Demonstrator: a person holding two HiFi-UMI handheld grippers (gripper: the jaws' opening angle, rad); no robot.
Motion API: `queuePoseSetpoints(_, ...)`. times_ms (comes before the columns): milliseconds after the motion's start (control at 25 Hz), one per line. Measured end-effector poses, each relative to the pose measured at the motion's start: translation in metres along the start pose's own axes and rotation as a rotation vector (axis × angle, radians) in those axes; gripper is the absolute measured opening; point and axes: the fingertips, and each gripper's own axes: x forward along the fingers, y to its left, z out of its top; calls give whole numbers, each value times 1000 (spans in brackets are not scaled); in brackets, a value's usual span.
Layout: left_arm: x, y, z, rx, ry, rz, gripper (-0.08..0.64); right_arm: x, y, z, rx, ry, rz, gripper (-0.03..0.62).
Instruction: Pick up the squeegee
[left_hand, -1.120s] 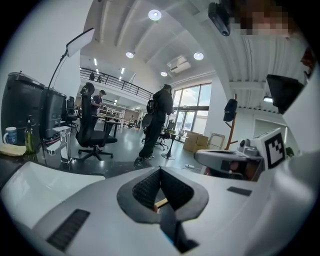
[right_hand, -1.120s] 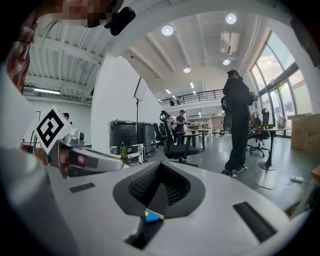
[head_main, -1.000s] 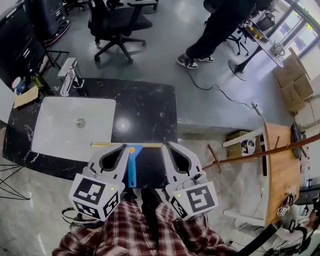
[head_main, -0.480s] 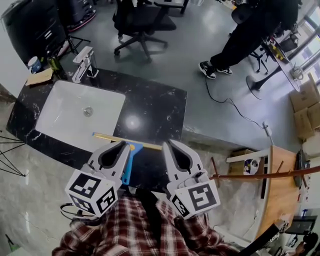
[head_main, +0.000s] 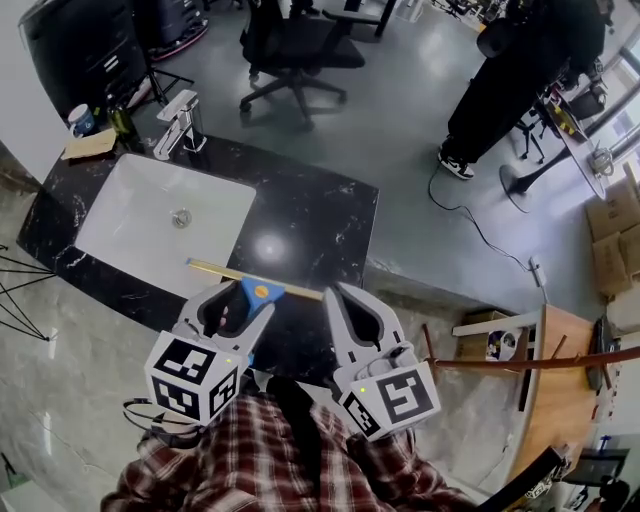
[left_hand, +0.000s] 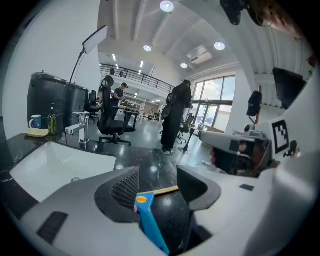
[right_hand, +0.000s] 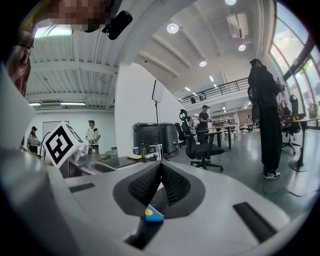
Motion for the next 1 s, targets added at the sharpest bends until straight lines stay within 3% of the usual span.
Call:
queuePoseSetpoints(200, 12, 12, -35, 4, 129, 68, 218, -5, -3, -6, 12, 6, 3, 11)
queuePoseSetpoints(720, 51, 29, -99, -104, 302, 152, 218, -11, -19, -31, 82, 26, 15, 11)
queuePoseSetpoints(1000, 62, 29, -128, -130, 392, 189, 218, -14, -31, -38, 60, 46, 19, 11)
